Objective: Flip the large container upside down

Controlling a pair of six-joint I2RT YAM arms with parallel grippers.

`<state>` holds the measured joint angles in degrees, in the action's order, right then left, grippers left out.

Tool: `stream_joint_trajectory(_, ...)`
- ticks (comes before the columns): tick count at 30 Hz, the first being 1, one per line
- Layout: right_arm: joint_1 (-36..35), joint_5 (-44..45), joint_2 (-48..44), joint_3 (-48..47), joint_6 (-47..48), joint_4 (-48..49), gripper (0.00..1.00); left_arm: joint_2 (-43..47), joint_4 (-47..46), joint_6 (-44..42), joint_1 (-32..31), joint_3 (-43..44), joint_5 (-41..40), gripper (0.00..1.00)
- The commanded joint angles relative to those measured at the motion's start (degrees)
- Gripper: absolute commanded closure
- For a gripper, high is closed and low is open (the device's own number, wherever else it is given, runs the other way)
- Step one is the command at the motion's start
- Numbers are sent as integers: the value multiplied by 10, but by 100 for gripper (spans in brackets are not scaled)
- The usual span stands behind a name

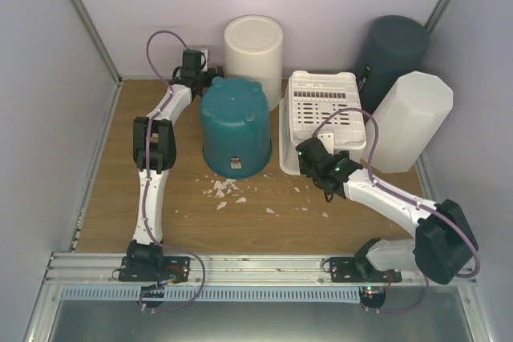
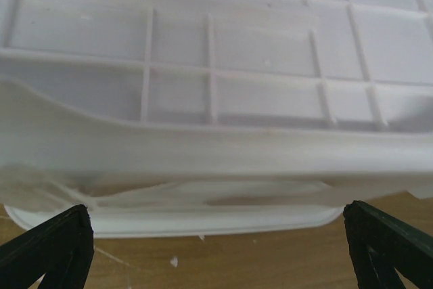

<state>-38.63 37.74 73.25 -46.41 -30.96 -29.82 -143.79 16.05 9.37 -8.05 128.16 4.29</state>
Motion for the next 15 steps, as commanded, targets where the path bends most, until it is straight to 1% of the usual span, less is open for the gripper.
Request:
stream_joint_trajectory(1,29,-35,30,-2,66,73,0,49,-4,12,36,-56,-3,1)
stream_joint_trajectory(3,42,-42,43,-3,79,90,0,71,4,10,53,-80,-7,1)
stream_joint_trajectory(5,53,-49,57,-7,92,108,0,107,2,5,71,-121,-5,1)
stream_joint_trajectory(8,69,-55,79,-14,106,132,0,182,-17,-4,107,-220,24,1)
stream_joint_trajectory(11,84,-57,106,-31,118,143,0,268,-31,-39,135,-333,79,1)
stream_joint_trajectory(15,96,-66,138,-53,130,152,0,362,12,-119,139,-436,156,1)
